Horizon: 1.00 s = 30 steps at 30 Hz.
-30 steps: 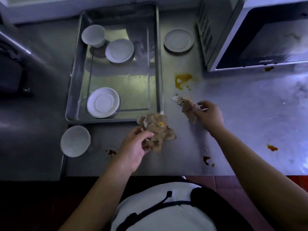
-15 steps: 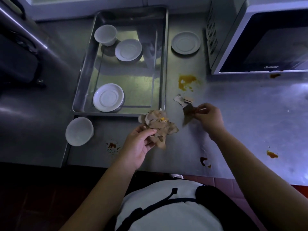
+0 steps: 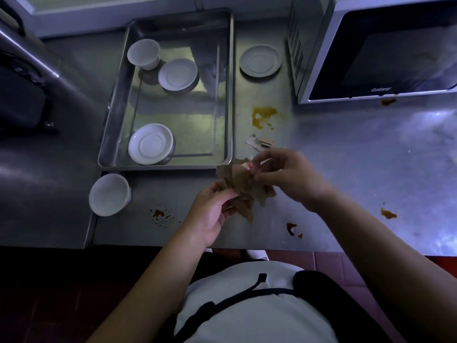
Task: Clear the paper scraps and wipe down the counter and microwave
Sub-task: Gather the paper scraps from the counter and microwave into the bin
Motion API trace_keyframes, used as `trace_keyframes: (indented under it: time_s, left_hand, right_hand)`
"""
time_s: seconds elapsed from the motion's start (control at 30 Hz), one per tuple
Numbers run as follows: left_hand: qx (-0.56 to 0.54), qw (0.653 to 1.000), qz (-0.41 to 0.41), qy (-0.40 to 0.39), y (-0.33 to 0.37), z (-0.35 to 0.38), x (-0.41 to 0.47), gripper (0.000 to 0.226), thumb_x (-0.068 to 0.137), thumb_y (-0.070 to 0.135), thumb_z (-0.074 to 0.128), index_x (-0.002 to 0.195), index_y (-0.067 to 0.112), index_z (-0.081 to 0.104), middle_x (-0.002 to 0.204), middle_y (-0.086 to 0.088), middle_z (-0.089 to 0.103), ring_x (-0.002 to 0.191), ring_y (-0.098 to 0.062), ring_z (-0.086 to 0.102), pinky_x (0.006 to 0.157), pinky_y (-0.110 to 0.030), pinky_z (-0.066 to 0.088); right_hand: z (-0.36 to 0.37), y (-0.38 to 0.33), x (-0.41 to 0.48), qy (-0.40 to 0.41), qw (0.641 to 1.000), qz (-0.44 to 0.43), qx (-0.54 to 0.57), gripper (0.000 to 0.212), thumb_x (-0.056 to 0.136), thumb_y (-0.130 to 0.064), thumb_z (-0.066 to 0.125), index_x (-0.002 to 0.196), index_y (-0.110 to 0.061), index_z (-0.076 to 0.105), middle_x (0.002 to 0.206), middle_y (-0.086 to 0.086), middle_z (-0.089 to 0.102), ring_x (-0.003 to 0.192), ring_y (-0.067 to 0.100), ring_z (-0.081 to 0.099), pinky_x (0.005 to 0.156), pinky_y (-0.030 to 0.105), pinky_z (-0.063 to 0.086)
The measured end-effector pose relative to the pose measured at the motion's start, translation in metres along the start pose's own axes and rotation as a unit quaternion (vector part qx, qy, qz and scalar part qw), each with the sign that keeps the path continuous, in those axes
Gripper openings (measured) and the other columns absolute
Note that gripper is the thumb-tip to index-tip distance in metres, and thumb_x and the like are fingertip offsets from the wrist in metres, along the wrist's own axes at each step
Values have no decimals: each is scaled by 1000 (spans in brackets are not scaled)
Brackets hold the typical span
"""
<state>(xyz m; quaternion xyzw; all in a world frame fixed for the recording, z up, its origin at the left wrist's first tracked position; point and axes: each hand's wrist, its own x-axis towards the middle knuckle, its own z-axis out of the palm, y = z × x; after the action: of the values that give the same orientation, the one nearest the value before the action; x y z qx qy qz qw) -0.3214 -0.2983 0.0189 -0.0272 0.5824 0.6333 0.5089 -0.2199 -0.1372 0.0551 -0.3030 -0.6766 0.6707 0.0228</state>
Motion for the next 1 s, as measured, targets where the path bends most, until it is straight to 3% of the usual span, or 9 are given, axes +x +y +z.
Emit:
trace_keyframes:
  time_s: [0.1,0.23,0.37,0.47,0.57,0.67,0.73,0.83,1.0]
  left_hand:
    - [2,1000,11,-18,-1,1,-5,14,84,2,64,93,11,70,89,-12,74,79,-23,72,69,-30,59]
    - [-1,999,9,-39,-2,-1,-11,31,83,-4,63,111,10,66,96,-11,74,89,-24,72,76,-30,58]
    - [-2,998,11,-70,-1,-2,-16,35,79,11,74,113,18,68,103,-9,73,96,-22,71,78,-30,57]
    - [21,999,18,-23,0,-2,-17,23,86,18,70,109,20,70,104,-13,73,98,-27,70,89,-41,55]
    - [30,998,31,35,0,-6,-16,14,92,11,61,101,18,69,98,-14,73,91,-27,69,86,-43,54]
    - [21,998,36,55,4,-14,-17,12,92,7,60,100,13,66,96,-14,73,88,-25,70,82,-42,57]
    - [6,997,32,64,6,-19,-17,12,92,5,60,98,13,67,94,-13,75,87,-24,73,74,-37,60]
    - [-12,998,28,64,8,-23,-16,17,93,5,59,95,16,72,97,-13,75,87,-24,73,67,-33,58]
    - [-27,996,2,87,8,-33,-14,22,89,6,63,86,22,78,91,-8,75,80,-18,73,67,-32,57]
  right_hand:
    - [12,8,2,48,993,-33,-106,22,81,-1,72,97,-15,71,83,6,71,69,18,63,63,39,61]
    - [15,17,2,69,983,-65,-160,24,79,-9,71,91,-29,68,80,-9,71,60,5,60,53,18,48]
    - [19,18,-3,78,971,-83,-208,23,78,-11,70,93,-29,66,81,-14,69,73,7,60,61,21,48]
    - [24,18,-3,65,970,-100,-212,22,80,-11,70,96,-26,67,84,-12,70,80,9,61,69,25,51]
    - [19,20,4,42,975,-114,-188,18,84,-20,72,100,-28,68,90,-14,68,88,3,62,74,11,44]
    - [1,27,31,110,970,-126,-175,20,86,-21,72,105,-27,68,95,-15,66,92,-4,59,74,-3,35]
    - [-15,39,60,165,961,-89,-201,22,85,-16,71,107,-20,69,96,-9,67,96,11,63,82,5,42]
    - [-29,61,101,181,934,21,-308,34,88,-18,66,122,-18,64,114,2,65,114,30,55,99,42,46]
    - [-30,81,137,151,894,58,-417,36,90,-22,61,126,-20,62,125,13,60,120,36,46,99,44,36]
